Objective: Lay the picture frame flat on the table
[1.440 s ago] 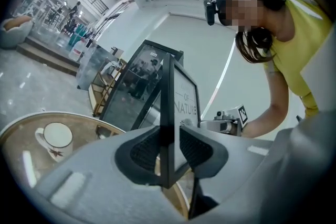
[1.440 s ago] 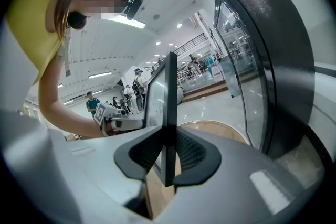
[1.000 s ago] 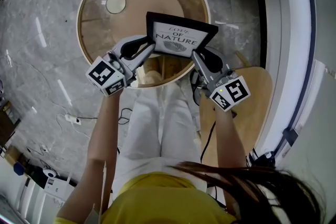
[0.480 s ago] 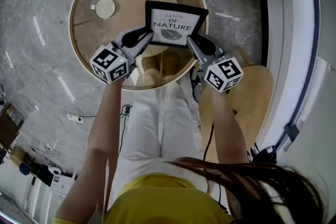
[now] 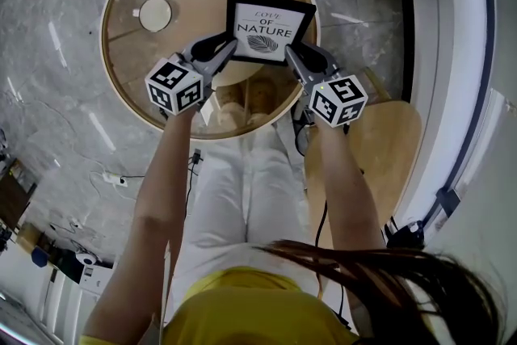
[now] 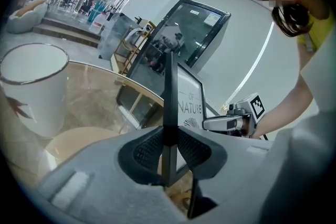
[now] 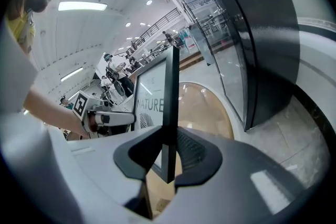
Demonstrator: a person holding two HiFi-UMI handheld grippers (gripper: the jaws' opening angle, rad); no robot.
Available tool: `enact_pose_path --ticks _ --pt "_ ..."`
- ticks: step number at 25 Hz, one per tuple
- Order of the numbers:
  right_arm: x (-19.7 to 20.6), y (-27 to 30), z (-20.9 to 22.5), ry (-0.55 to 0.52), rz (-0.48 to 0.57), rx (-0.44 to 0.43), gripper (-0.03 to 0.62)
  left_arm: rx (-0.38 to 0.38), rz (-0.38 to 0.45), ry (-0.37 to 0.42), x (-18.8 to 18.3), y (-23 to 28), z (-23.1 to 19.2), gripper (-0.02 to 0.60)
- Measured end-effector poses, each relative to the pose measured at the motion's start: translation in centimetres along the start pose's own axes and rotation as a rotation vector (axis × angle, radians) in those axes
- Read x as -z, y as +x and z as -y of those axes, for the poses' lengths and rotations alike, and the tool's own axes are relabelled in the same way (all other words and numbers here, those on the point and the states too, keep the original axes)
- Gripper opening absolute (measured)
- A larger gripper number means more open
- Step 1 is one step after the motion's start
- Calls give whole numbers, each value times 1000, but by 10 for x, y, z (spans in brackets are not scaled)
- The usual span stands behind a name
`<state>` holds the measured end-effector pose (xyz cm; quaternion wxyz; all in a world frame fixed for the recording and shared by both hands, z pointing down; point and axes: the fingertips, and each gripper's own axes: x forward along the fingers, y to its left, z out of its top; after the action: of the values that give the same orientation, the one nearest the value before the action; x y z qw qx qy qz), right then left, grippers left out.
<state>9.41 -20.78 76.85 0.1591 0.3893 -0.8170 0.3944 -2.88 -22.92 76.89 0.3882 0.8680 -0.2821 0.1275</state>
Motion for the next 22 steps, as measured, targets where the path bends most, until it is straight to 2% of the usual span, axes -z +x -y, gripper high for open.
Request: enact_pose_path --ticks 14,22 --pt "0 24 16 29 -40 44 81 -71 -18 -87 7 11 -24 86" --pt "0 35 31 94 -59 101 86 -126 -48 -144 9 23 -39 98"
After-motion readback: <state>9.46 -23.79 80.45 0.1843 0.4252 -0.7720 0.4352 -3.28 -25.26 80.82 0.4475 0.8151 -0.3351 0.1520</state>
